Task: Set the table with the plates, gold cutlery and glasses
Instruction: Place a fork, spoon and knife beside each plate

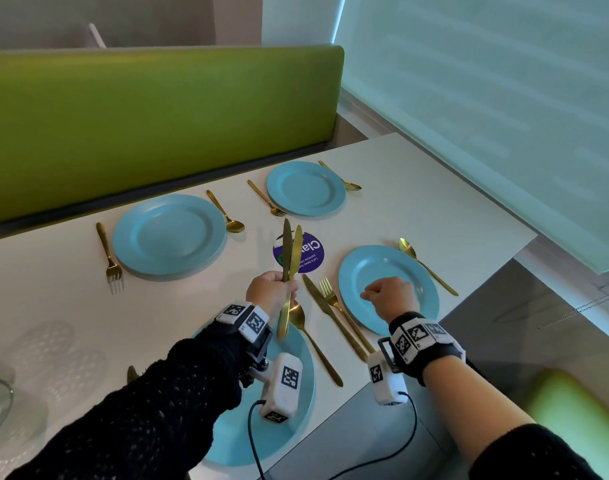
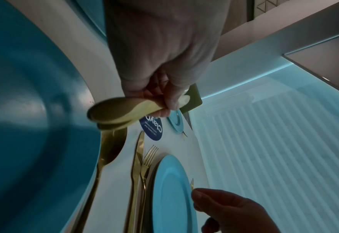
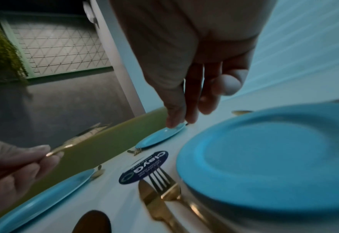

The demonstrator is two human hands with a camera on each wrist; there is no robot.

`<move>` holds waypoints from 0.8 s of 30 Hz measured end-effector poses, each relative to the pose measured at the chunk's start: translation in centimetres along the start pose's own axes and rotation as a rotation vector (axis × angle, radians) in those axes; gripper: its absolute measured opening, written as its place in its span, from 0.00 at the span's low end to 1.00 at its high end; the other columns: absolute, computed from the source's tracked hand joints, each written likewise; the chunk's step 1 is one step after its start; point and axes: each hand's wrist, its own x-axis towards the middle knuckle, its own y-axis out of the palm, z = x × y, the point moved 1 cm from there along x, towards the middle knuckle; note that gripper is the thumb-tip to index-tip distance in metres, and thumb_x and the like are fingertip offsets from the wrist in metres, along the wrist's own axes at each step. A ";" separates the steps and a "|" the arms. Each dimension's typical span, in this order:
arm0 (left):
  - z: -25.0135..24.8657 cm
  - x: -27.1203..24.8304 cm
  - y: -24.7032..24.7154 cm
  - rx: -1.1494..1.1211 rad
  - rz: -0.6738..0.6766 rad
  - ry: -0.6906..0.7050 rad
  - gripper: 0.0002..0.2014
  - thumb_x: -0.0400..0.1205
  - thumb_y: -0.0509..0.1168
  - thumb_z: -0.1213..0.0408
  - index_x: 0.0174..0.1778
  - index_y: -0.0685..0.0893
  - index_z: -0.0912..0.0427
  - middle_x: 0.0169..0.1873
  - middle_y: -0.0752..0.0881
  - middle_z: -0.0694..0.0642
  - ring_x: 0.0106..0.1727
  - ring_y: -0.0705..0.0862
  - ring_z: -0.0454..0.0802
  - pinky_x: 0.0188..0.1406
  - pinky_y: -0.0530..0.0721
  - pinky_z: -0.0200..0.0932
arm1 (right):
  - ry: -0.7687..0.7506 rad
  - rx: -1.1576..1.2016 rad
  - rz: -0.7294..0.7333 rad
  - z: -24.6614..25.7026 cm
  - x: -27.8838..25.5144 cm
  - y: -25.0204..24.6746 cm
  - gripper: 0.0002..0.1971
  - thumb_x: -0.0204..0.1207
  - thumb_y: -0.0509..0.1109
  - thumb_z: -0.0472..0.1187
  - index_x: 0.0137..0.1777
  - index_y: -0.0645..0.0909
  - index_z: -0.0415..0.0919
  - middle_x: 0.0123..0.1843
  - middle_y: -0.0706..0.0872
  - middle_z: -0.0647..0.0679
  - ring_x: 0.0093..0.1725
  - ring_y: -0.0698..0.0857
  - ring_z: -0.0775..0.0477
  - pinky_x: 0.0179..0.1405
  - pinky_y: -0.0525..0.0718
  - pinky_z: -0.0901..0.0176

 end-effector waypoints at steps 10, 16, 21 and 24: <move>-1.1 0.1 -1.4 -0.038 0.104 -0.040 0.04 0.83 0.63 0.67 0.43 0.80 0.58 0.34 0.85 0.55 0.33 0.80 0.47 0.31 0.77 0.38 | -0.149 -0.033 0.027 3.7 -1.8 0.1 0.10 0.76 0.71 0.42 0.55 0.88 0.44 0.54 0.90 0.46 0.54 0.86 0.45 0.57 0.84 0.55; -1.8 0.0 -4.1 0.100 0.216 -0.001 0.11 0.77 0.70 0.72 0.36 0.74 0.59 0.30 0.84 0.59 0.28 0.78 0.50 0.27 0.72 0.40 | -0.486 -0.045 -0.043 10.3 -4.5 1.8 0.13 0.73 0.70 0.36 0.55 0.89 0.48 0.54 0.89 0.50 0.55 0.85 0.47 0.53 0.81 0.60; -3.3 -0.3 -7.0 0.293 0.292 0.005 0.13 0.71 0.71 0.76 0.40 0.73 0.60 0.31 0.83 0.61 0.31 0.77 0.51 0.28 0.72 0.40 | -0.775 -0.258 0.040 14.0 -5.9 3.3 0.14 0.74 0.68 0.33 0.55 0.89 0.46 0.56 0.87 0.49 0.57 0.84 0.46 0.45 0.78 0.62; -4.2 -0.3 -9.0 0.359 0.322 -0.007 0.07 0.72 0.64 0.78 0.37 0.75 0.62 0.36 0.84 0.64 0.31 0.77 0.50 0.27 0.71 0.38 | -0.924 -0.328 0.015 16.1 -6.8 3.3 0.11 0.68 0.74 0.33 0.47 0.91 0.47 0.47 0.89 0.49 0.47 0.88 0.46 0.36 0.80 0.62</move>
